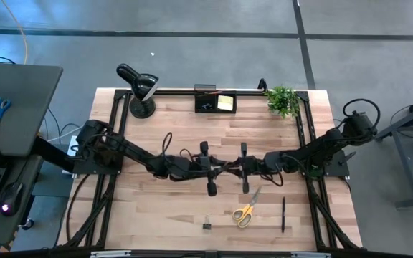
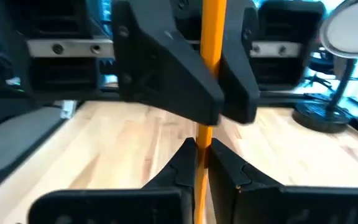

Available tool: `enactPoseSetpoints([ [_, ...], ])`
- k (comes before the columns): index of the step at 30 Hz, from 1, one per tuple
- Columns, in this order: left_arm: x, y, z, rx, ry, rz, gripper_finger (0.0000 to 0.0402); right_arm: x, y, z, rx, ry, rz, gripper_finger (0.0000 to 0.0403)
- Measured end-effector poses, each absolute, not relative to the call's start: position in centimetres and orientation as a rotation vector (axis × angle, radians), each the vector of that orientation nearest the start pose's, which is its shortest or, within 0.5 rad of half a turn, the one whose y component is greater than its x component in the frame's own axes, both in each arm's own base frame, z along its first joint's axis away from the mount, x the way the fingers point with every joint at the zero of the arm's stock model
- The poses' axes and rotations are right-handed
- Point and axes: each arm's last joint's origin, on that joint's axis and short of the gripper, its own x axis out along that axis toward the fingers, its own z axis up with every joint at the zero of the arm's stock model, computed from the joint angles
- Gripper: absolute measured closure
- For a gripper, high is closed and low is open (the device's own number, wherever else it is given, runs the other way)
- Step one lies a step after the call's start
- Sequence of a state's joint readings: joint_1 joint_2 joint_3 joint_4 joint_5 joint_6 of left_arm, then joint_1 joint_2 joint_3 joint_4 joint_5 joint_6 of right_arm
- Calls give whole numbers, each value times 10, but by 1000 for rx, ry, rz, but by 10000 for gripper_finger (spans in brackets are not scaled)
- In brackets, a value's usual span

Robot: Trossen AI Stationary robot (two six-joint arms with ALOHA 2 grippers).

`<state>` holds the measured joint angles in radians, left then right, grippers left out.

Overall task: Pick and place office supplies into organizer
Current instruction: Put the orange pencil into the black desk organizer

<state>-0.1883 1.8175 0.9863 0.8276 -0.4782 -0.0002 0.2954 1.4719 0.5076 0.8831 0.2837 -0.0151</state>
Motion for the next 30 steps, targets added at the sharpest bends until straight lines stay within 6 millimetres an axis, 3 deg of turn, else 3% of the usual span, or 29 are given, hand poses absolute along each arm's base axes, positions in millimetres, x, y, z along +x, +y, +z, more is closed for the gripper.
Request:
enactPoseSetpoints([
  [6, 367, -56, 236, -18, 138, 326, 297, 269, 67, 191, -63, 85, -90, 398],
  [10, 346, -52, 254, 10, 240, 342, 245, 272, 51, 196, -82, 52, -172, 398],
  [14, 323, -48, 271, -11, 319, 372, 215, 275, 22, 201, -116, 33, -267, 398],
  [18, 310, -51, 280, -25, 326, 415, 210, 283, -19, 214, -132, -6, -361, 397],
  [22, 306, -68, 271, -35, 295, 349, 223, 300, -59, 234, -165, -47, -374, 399],
  [30, 282, -91, 219, -119, 253, 144, 264, 351, -144, 251, -214, 11, -429, 400],
])
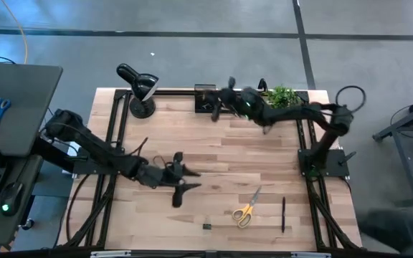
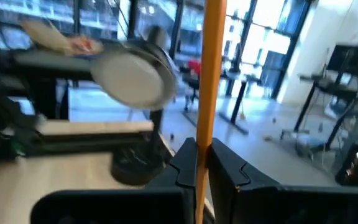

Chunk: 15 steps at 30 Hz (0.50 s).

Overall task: Pick and place office supplies into organizer
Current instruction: Put the orange pencil into the black desk organizer

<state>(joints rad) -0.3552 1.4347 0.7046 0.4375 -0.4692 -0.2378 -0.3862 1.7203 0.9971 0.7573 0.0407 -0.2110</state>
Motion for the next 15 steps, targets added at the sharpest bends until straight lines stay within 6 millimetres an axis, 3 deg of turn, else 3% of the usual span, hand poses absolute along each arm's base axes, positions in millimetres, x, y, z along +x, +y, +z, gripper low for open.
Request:
enactPoseSetpoints([
  [7, 248, -94, 179, -157, 186, 161, 296, 379, -218, 244, -178, 216, -465, 396],
  [15, 245, -87, 174, -181, 172, 180, 322, 382, -272, 222, -100, 326, -478, 393],
])
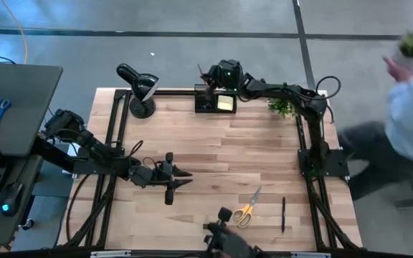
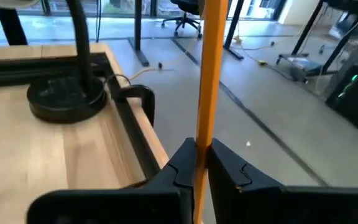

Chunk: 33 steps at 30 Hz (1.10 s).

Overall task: Pick and place office supplies into organizer
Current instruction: Put the orange pencil into the black desk organizer, then put the yellow scissors into the black desk organizer

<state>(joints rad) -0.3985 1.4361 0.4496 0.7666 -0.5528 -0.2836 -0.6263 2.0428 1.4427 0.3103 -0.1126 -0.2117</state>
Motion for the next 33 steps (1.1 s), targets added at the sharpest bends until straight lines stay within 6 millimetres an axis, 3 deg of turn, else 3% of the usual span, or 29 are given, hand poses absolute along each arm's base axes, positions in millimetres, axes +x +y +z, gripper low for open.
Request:
enactPoseSetpoints([
  [9, 245, -86, 173, -155, 175, 191, 329, 372, -287, 199, 18, 434, -451, 388],
  [18, 246, -87, 179, -163, 125, 175, 328, 369, -285, 192, 66, 502, -445, 321],
  [28, 247, -88, 180, -164, 118, 150, 328, 368, -282, 192, 71, 532, -434, 273],
  [33, 246, -88, 178, -157, 135, 149, 328, 367, -277, 208, 41, 506, -416, 274],
])
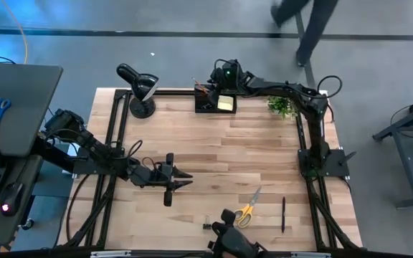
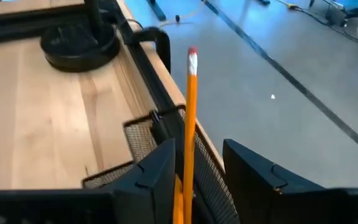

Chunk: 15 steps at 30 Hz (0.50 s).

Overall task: Pick and place office supplies into organizer
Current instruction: Put the yellow scissors into the black desk organizer

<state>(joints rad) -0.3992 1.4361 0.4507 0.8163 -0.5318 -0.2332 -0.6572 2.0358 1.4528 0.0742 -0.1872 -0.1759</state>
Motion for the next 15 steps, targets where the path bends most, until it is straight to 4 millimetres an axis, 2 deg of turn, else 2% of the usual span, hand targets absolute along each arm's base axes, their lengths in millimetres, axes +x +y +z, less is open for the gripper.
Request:
enactPoseSetpoints([
  [4, 246, -88, 177, -154, 145, 152, 328, 366, -266, 228, 7, 484, -394, 274],
  [10, 246, -88, 177, -150, 146, 154, 328, 363, -236, 265, -50, 476, -304, 274],
  [12, 246, -88, 177, -147, 153, 154, 328, 357, -226, 267, -40, 504, -283, 274],
  [15, 246, -88, 176, -158, 160, 156, 328, 346, -213, 259, -3, 544, -264, 274],
])
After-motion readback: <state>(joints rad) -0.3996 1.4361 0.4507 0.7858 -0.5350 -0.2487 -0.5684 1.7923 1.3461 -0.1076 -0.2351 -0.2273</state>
